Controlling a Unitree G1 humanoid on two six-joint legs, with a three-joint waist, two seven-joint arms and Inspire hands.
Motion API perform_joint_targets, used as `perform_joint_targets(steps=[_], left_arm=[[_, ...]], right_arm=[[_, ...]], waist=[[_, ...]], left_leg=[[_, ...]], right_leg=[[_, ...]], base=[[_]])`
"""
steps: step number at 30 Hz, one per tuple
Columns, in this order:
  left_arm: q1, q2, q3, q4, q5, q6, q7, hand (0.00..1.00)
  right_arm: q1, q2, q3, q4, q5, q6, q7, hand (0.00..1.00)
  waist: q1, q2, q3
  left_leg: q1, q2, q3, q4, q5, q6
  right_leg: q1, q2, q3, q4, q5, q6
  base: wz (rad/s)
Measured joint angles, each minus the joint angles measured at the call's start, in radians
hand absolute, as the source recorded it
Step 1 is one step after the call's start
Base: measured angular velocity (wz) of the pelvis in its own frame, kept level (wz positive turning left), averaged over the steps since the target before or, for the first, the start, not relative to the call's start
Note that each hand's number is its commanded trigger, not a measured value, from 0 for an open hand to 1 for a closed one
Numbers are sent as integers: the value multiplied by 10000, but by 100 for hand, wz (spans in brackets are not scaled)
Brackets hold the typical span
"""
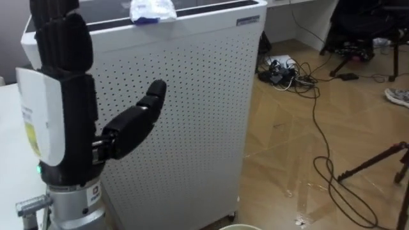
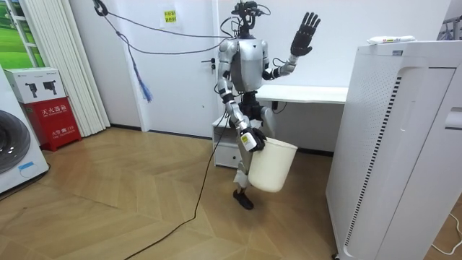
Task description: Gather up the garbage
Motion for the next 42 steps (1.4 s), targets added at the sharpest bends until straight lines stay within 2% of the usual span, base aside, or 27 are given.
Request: perform_joint_targets(steps=[1,2,3,4,5,6,7,8,9,13,15,17,19,20,23,24,25,26,27,28,29,30,32,36,37,39,42], left_arm=[[-3,-4,-15,15,0,-49,6,0],[-4,-3,-14,50,6,-114,30,0],[-54,-1,17,51,188,-102,59,0],[-98,0,24,51,354,-96,95,0],[-173,-4,25,57,803,-86,167,0],[-171,0,25,59,987,-82,205,0],[-190,9,26,54,1347,-58,253,0],[-276,30,11,44,1598,-54,306,0],[-268,48,-29,36,1662,-59,409,0],[-268,108,-33,91,1698,3,381,0],[-286,135,-32,94,1699,12,378,0],[-327,144,-32,92,1738,-1,371,0],[-434,138,-60,176,1732,-9,385,0],[-484,139,-70,263,1727,-6,391,0],[-681,216,-75,315,1727,-7,434,0],[-740,266,-76,340,1727,-7,457,0],[-915,348,-124,473,1732,14,454,0],[-988,346,-167,535,1725,93,442,0],[-1040,353,-280,559,1719,193,438,0],[-1059,377,-375,564,1701,236,437,0],[-1083,433,-487,558,1702,227,435,0],[-1070,449,-563,586,1708,219,400,0],[-1072,459,-606,580,1718,189,367,0],[-1039,501,-604,541,1728,312,354,0],[-984,564,-604,467,1727,421,346,0],[-791,776,-604,204,1735,610,235,0],[-716,918,-597,-96,1936,852,-44,0]], right_arm=[[-45,18,20,131,0,5,1,100],[-71,41,23,283,-13,7,-20,100],[-71,-5,22,316,-46,8,-94,100],[-71,-39,17,316,-43,8,-121,100],[-67,-83,30,322,-45,21,-124,100],[-62,-86,32,321,-46,43,-126,100],[-59,-86,72,320,-55,98,-125,100],[-58,-91,104,318,-56,108,-122,100],[-59,-120,103,318,-49,118,-121,100],[-67,-143,102,233,-89,179,-201,100],[-77,-164,113,233,-102,188,-198,100],[-86,-184,186,230,-125,190,-134,100],[-104,-187,199,184,-124,191,-65,100],[-104,-154,210,131,-127,191,-57,100],[-105,-141,196,-111,-332,190,-73,100],[-110,-129,197,-225,-416,190,-81,100],[-127,-133,202,-401,-511,190,-81,100],[-176,-146,205,-479,-573,190,-67,100],[-221,-146,212,-491,-710,191,-23,100],[-205,-144,222,-492,-750,192,34,100],[-167,-137,240,-497,-851,198,52,100],[-110,-161,221,-496,-924,212,29,100],[-96,-244,189,-492,-937,214,23,100],[-104,-248,186,-493,-932,227,-59,100],[-103,-247,187,-493,-932,238,-60,100],[-83,-213,212,-482,-939,241,77,100],[-77,-226,208,-393,-1029,245,205,100]], waist=[[20,-41,10],[82,-80,11],[87,-78,8],[68,-65,0],[71,-86,-9],[93,-106,-35],[162,-96,-181],[149,-170,-215],[172,-247,-199],[113,-362,-198],[76,-355,-196],[148,-328,-186],[115,-225,-124],[5,-221,-101],[-99,-79,-70],[-98,-11,-73],[-75,9,-7],[-45,97,24],[-66,221,38],[-109,250,30],[-227,237,9],[-464,257,-10],[-410,278,-104],[-225,215,-136],[-234,150,-160],[-116,13,-258],[95,-7,-308]], left_leg=[[-332,-185,-81,-85,-9,14],[-915,-542,-328,-661,42,27],[-1350,-799,-564,-1770,243,-53],[-1536,-847,-642,-2370,458,-20],[-1833,-953,-838,-3152,1190,125],[-1848,-957,-844,-3341,1418,155],[-1771,-1001,-794,-3526,1778,349],[-1632,-1129,-804,-3699,2086,493],[-1562,-1213,-791,-3726,2296,631],[-1459,-1487,-791,-3567,1992,909],[-1374,-1643,-777,-3387,1712,1010],[-1186,-1845,-725,-3149,1207,1156],[-1018,-1871,-586,-2894,890,1316],[-835,-1989,-578,-2844,718,1395],[-743,-2051,-577,-2578,359,1590],[-727,-2079,-601,-2600,342,1616],[-701,-2128,-697,-2684,333,1649],[-698,-2142,-981,-2770,326,1663],[-671,-2136,-1449,-2830,331,1652],[-615,-2133,-1625,-2898,345,1629],[-522,-2170,-1795,-3000,355,1605],[-462,-2235,-2086,-3006,342,1570],[-370,-2222,-2221,-3236,382,1485],[-42,-2149,-2307,-3591,449,1388],[95,-2155,-2410,-3747,478,1362],[353,-2130,-2484,-4027,509,1325],[622,-2099,-2520,-4237,513,1320]], right_leg=[[-9,-36,92,-13,-39,70],[-17,-93,253,-89,-41,137],[-59,-153,262,-96,-37,156],[-108,-154,263,-89,-54,177],[-135,-164,320,-65,-121,245],[-138,-155,390,-60,-147,283],[-137,-175,399,-90,-173,453],[-81,-322,285,-107,-209,484],[-32,-518,-25,-141,-228,518],[314,-970,-578,-405,-385,768],[498,-1150,-661,-385,-541,928],[619,-1442,-812,176,-751,1142],[547,-1696,-1000,1061,-749,1147],[521,-1872,-1051,1525,-749,1147],[524,-1982,-1162,1875,-636,1333],[492,-1993,-1170,1913,-609,1378],[275,-2042,-1149,2036,-555,1481],[46,-1987,-1095,1765,-758,1464],[-183,-1725,-987,1090,-801,1411],[-253,-1614,-880,606,-743,1365],[-258,-1501,-723,-420,-209,1372],[-184,-1376,-639,-616,480,1497],[84,-1296,-794,-987,520,1464],[528,-1234,-1018,-1420,521,1459],[712,-1232,-1179,-1588,522,1458],[1091,-1170,-1295,-2040,550,1414],[1505,-1097,-1452,-2534,657,1424]], base=[[-26],[-33],[-30],[-24],[-26],[-37],[-31],[-27],[-13],[11],[7],[-3],[-3],[8],[4],[0],[-8],[-13],[-8],[18],[56],[63],[36],[19],[24],[16],[5]])
